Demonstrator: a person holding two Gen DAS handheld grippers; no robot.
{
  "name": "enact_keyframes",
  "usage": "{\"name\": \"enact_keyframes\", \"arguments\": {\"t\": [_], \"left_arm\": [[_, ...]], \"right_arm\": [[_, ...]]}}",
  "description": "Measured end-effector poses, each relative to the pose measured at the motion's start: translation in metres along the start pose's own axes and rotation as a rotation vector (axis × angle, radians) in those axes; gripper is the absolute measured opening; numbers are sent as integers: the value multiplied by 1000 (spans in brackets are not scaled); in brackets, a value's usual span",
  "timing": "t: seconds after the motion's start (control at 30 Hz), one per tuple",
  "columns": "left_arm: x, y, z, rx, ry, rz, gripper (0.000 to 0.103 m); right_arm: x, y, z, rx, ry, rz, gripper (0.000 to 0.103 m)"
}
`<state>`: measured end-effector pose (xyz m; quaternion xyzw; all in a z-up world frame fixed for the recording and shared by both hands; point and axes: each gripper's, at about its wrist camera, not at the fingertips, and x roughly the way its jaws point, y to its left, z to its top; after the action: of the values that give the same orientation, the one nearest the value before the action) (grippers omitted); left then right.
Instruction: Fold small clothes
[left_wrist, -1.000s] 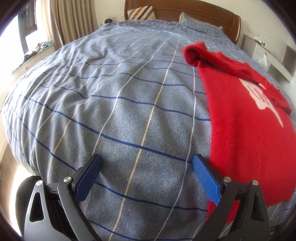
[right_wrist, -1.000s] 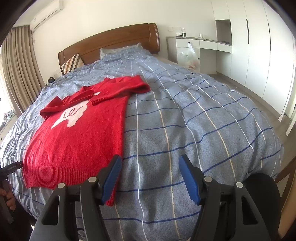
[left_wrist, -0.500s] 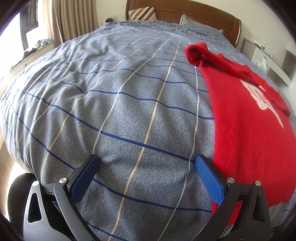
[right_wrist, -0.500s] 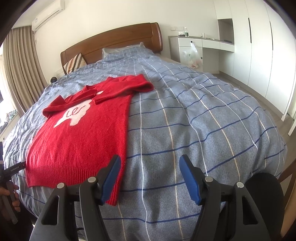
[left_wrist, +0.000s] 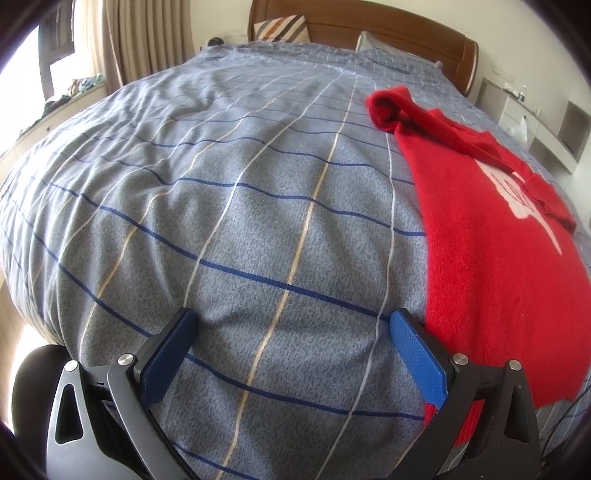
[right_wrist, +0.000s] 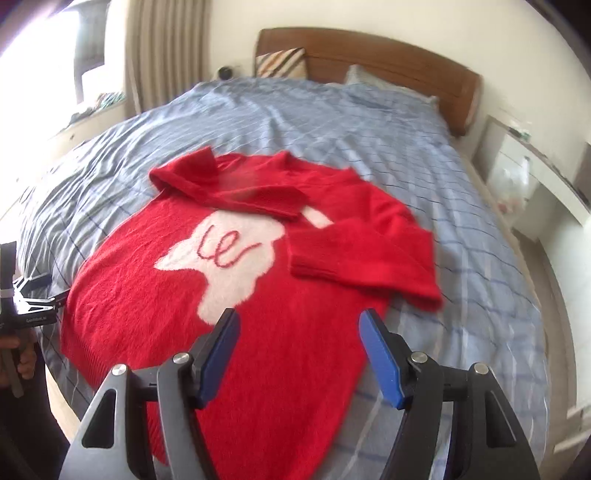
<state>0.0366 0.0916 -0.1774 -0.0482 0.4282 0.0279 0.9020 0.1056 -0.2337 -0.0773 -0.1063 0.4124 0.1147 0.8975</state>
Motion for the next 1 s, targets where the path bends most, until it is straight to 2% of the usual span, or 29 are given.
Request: {"name": "enact_keyframes", "arguments": {"t": [0.03,0.13,0.17,0.2,0.23,0.27,0.33,0.43,0.53,0.63,0.73,0.87,1.0], "left_arm": [[0,0,0,1,-3,-1,103],[0,0,0,5,-5,-2,103],[0,0,0,5,-4,-4,103],[0,0,0,5,-3,-5,103],[0,0,0,6,-3,-6,103],[0,0,0,6,-3,-5,103],[0,0,0,4,-3,-5,103],[0,1,1,-2,-4,-6,103],[1,1,1,-6,-4,-4,103],[1,1,1,-6,-6,-2,103],[1,0,0,-4,-12,4,103],[1,-1,-1,-1,-18,8,103],[1,-1,-1,0,-19,8,103]], "right_arm": [[25,3,13,-27,43,30,64],[86,7,34,-70,81,-6,53],[104,3,36,-56,91,-28,44],[120,-3,36,-24,116,-38,23],[127,-14,35,26,127,-39,13],[124,-27,34,93,106,-33,9],[95,-67,28,270,24,4,8],[34,-143,7,501,-85,-3,8],[-34,-225,-30,705,-182,-63,8],[-80,-286,-71,835,-204,-162,8],[-95,-322,-113,930,-171,-217,8],[-75,-340,-165,1071,-97,-157,8],[-59,-343,-200,1176,-112,-49,10]]}}
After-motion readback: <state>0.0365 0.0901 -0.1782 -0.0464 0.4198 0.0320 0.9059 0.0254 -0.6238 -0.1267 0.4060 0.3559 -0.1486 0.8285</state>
